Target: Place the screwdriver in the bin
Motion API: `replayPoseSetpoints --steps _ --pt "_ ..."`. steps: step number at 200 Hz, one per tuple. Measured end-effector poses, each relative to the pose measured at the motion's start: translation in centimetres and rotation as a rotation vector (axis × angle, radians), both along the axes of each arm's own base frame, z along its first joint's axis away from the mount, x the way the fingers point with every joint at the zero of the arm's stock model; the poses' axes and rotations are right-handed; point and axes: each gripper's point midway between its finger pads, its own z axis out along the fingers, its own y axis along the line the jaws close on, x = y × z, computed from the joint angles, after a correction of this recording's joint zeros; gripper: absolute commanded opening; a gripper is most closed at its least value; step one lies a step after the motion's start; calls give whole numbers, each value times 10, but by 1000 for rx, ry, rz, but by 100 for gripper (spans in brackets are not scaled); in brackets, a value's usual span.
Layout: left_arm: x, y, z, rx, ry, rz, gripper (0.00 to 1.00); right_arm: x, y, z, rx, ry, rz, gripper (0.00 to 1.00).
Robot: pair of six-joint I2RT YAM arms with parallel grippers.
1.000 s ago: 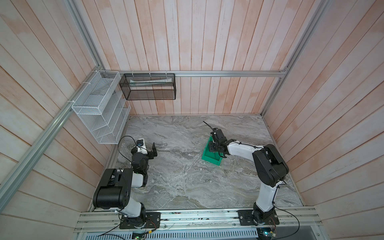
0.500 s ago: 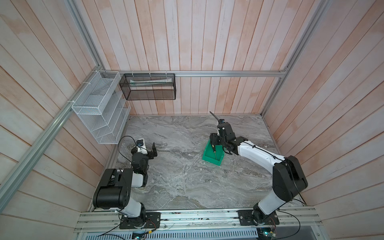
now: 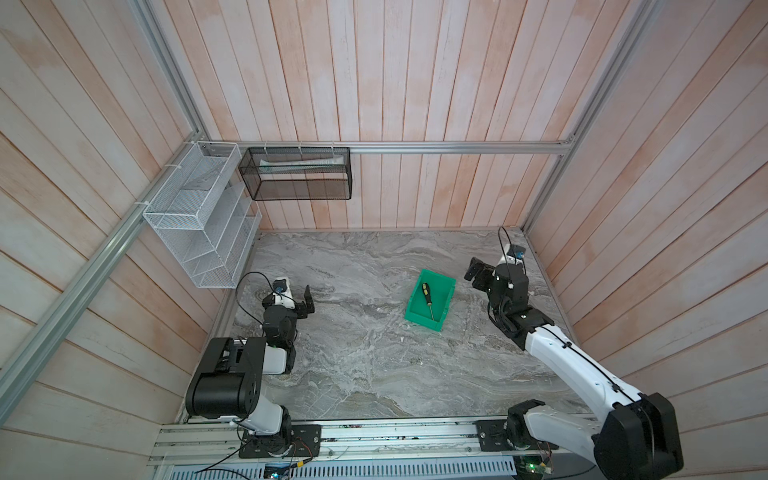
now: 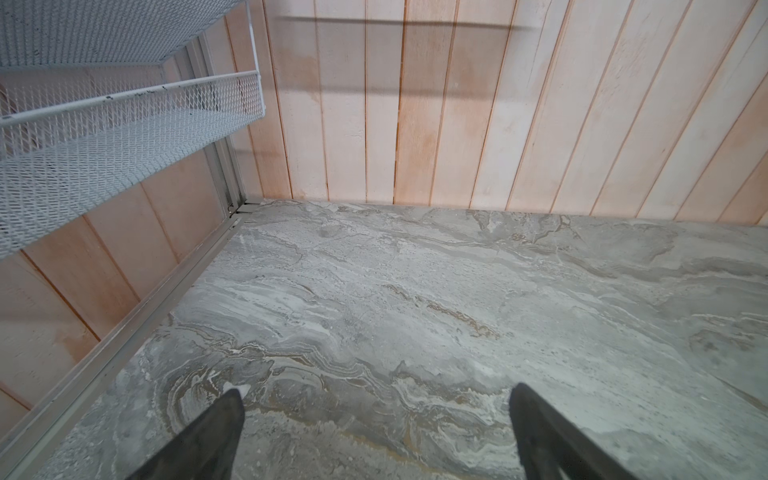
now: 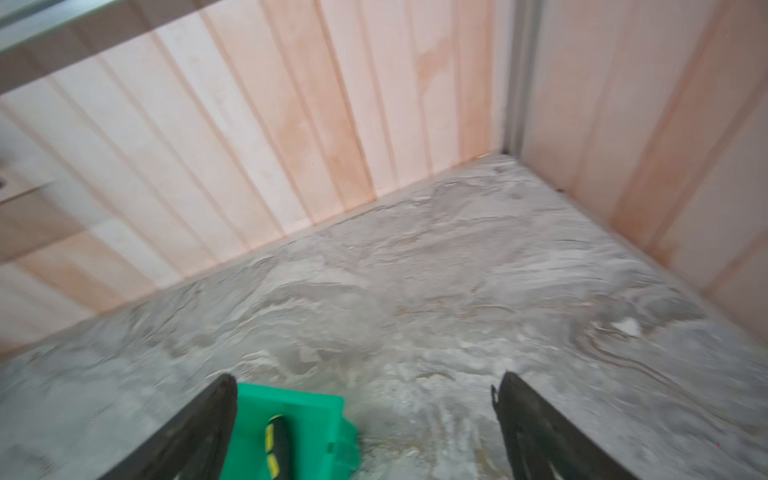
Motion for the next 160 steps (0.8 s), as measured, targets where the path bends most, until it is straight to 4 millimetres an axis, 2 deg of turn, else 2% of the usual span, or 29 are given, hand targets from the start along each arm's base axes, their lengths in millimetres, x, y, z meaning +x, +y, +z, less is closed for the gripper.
replayPoseSetpoints --steps 32,47,67,99,131,143,160 --pt "0 0 0 0 0 0 100 -39 -58 -64 -179 45 -247 98" --pt "0 0 0 0 0 0 100 -50 -75 -74 -231 43 -335 99" --pt "0 0 0 0 0 0 100 -55 -86 -80 -267 12 -409 99" --pt "0 0 0 0 0 0 100 -50 -88 -96 -359 18 -428 98" --pt "0 0 0 0 0 0 100 -40 -62 -102 -495 -10 -334 98" --pt "0 0 0 0 0 0 100 -40 -52 -102 -538 -18 -296 98" --pt "0 0 0 0 0 0 100 -41 -52 -93 -546 -50 -298 98"
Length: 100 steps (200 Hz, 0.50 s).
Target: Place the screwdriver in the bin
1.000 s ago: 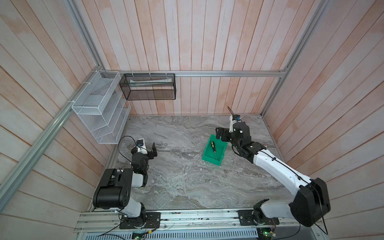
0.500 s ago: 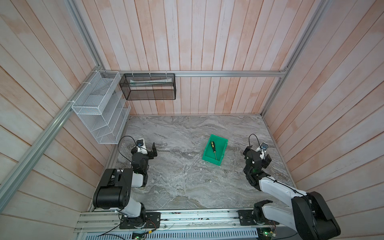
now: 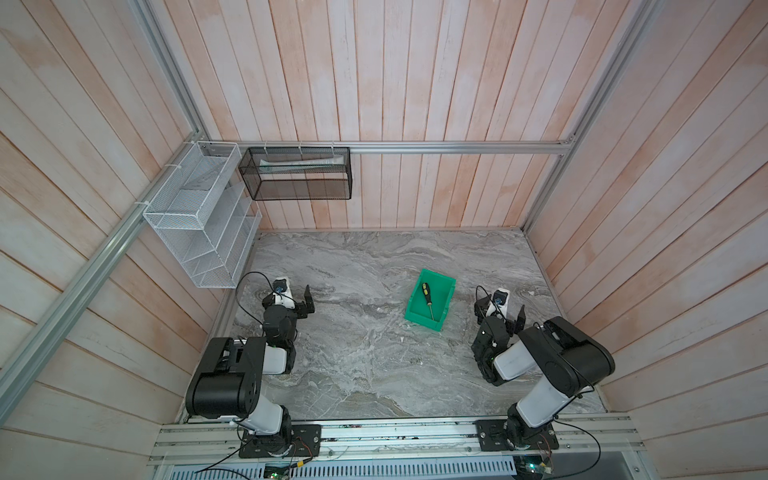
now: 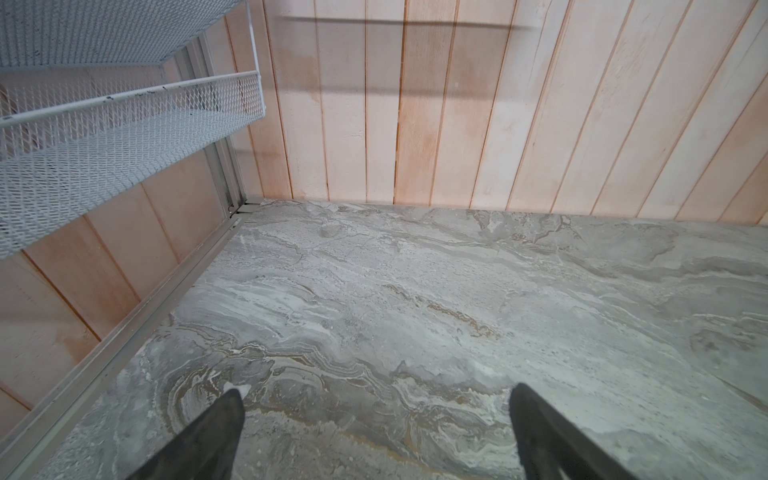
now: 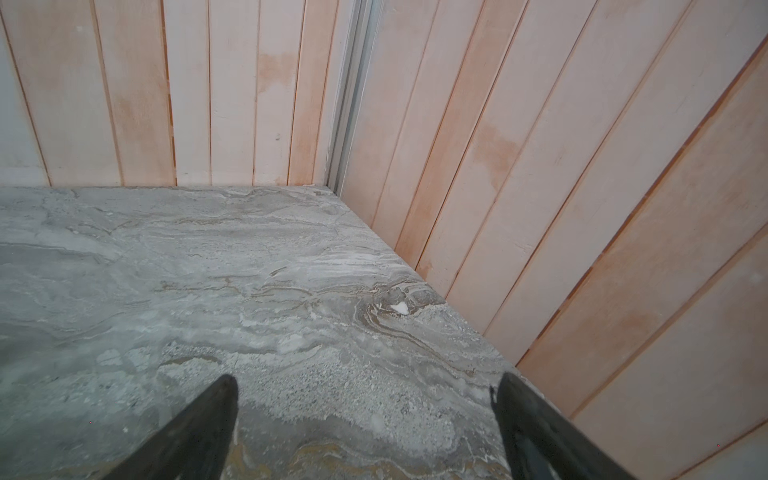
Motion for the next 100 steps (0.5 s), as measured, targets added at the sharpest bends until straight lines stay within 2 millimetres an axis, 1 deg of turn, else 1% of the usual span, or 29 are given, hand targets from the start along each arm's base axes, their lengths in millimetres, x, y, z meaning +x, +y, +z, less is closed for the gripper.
replayPoseSetpoints --steps 17,35,50,63,72,83,100 --pt "0 0 0 0 0 0 100 2 -4 13 19 -48 4 98" --pt "0 0 0 0 0 0 100 7 -15 22 63 -82 22 98" --pt "0 0 0 0 0 0 100 20 -28 27 108 -95 55 98" --pt "0 0 0 0 0 0 100 31 -38 27 144 -90 77 98" --pt "0 0 0 0 0 0 100 36 -39 24 160 -79 102 98" --pt "0 0 0 0 0 0 100 38 -32 19 175 -62 153 98" --pt "0 0 0 0 0 0 100 28 -23 7 187 -55 215 98"
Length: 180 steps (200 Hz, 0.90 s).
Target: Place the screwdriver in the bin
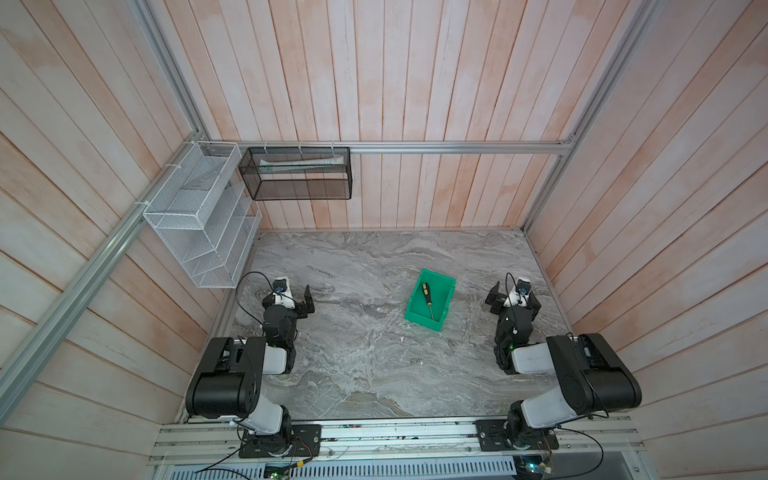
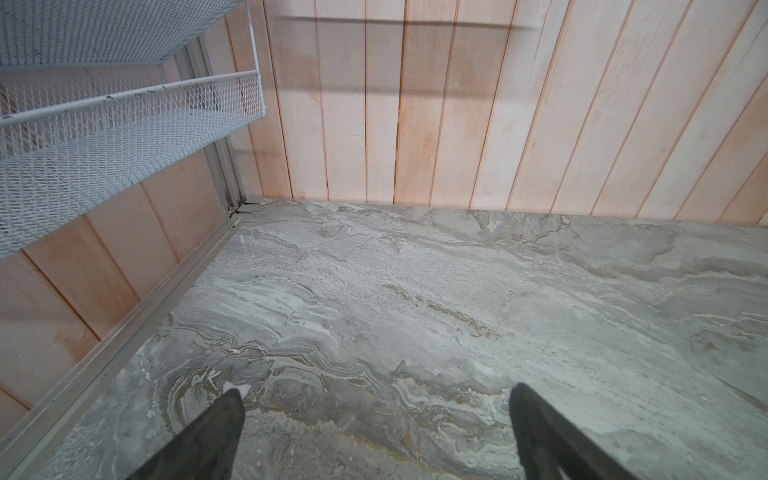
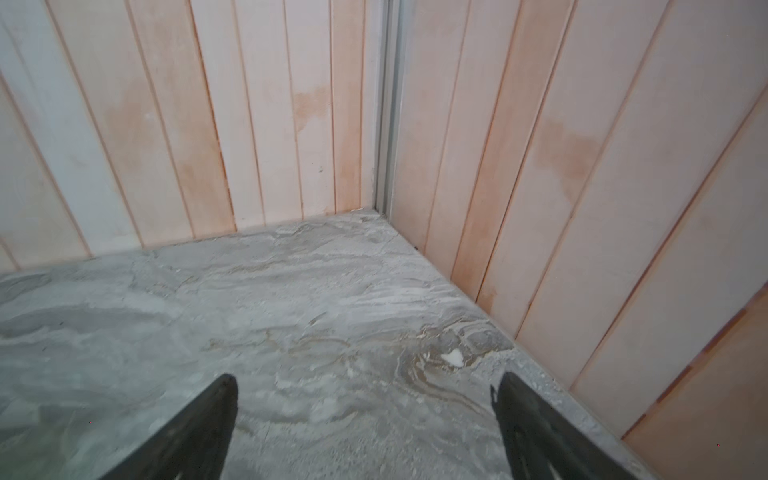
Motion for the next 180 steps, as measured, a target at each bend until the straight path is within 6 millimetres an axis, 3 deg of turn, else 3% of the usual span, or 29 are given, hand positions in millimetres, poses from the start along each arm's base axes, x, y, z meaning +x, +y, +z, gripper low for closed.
replayPoseSetpoints --steps 9,26,70,180 --pt "0 0 0 0 -1 0 100 -8 2 -12 2 33 18 98" --pt "0 0 0 0 0 0 100 -13 5 -19 3 46 38 98" --pt "0 0 0 0 0 0 100 1 12 -5 15 6 75 98" --pt "0 0 0 0 0 0 100 2 13 -12 24 32 104 97"
